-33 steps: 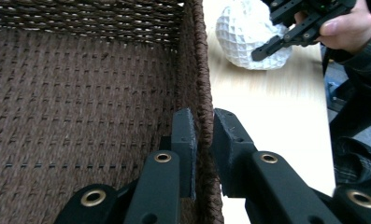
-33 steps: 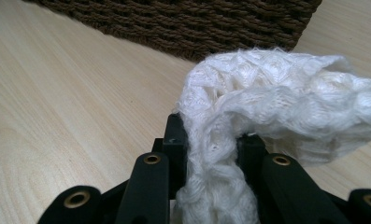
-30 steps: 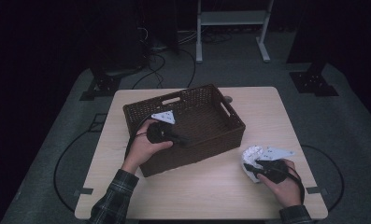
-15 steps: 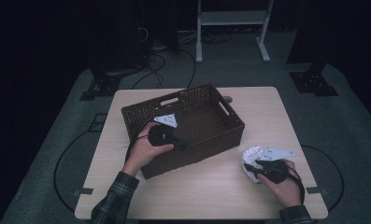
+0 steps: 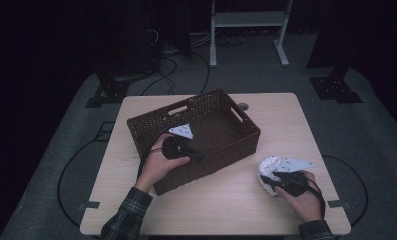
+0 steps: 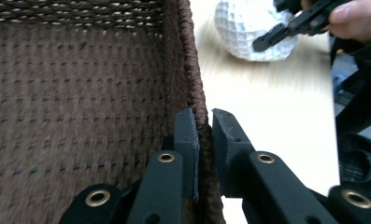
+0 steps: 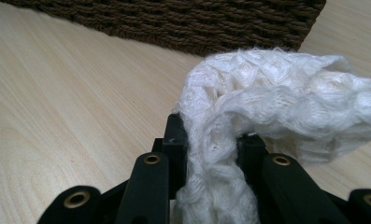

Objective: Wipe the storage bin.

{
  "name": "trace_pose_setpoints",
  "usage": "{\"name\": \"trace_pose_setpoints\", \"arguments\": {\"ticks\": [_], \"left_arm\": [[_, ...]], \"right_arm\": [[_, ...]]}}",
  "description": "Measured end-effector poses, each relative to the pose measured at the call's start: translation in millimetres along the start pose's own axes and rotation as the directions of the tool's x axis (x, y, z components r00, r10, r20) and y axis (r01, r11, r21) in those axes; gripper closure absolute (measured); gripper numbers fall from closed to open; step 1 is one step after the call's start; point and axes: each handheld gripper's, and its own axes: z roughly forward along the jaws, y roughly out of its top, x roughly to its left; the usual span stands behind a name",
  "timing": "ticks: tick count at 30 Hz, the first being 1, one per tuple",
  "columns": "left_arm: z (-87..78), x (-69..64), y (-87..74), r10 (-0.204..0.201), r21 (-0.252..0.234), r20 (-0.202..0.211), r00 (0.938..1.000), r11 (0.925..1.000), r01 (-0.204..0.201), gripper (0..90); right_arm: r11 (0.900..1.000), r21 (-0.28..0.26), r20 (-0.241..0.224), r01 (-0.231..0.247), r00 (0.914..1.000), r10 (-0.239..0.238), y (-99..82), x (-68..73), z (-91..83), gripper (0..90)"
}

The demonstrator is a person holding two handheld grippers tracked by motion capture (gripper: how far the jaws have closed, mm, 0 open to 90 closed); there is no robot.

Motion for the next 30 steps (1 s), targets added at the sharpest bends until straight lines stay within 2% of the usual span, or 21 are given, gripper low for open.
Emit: {"name": "trace_pose_setpoints", "arguments": {"ticks": [6, 9, 15, 20, 27, 30], "left_arm": [[0.0, 2.5, -3.2, -0.01, -0.023, 0.017, 0.9998, 0.9997, 0.01, 79.2], [1.3, 1.3, -4.1, 0.0, -0.018, 0.006, 1.0, 0.9998, 0.0, 77.5], [0.8, 1.2, -6.0, 0.001, -0.021, 0.008, 1.0, 0.9998, -0.001, 77.5], [0.4, 2.8, -6.8, -0.014, -0.026, 0.019, 0.9997, 0.9996, 0.015, 77.5], [-0.4, 2.8, -6.9, -0.018, -0.028, 0.009, 0.9998, 0.9994, 0.018, 75.2], [-0.9, 1.9, -4.9, -0.013, -0.018, 0.002, 0.9999, 0.9998, 0.013, 75.9]], "right_arm": [[1.0, -0.002, 0.0, -0.003, 1.0, 0.003, 1.1, 1.0, 0.2, 71.2], [0.9999, -0.006, 0.003, 0.01, 0.9999, -0.01, 3.0, 1.6, -0.2, 71.2], [0.9997, -0.013, 0.002, 0.019, 0.9998, -0.019, 7.6, 2.1, 0.9, 71.3], [0.9992, -0.034, -0.008, 0.021, 0.9997, -0.022, 12.9, -0.4, 1.3, 71.2], [0.9972, -0.069, 0.0, 0.03, 0.9996, -0.03, 23.8, -1.8, -1.2, 71.3], [0.9972, -0.069, 0.0, 0.03, 0.9996, -0.03, 23.8, -1.9, -0.1, 71.2]]}}
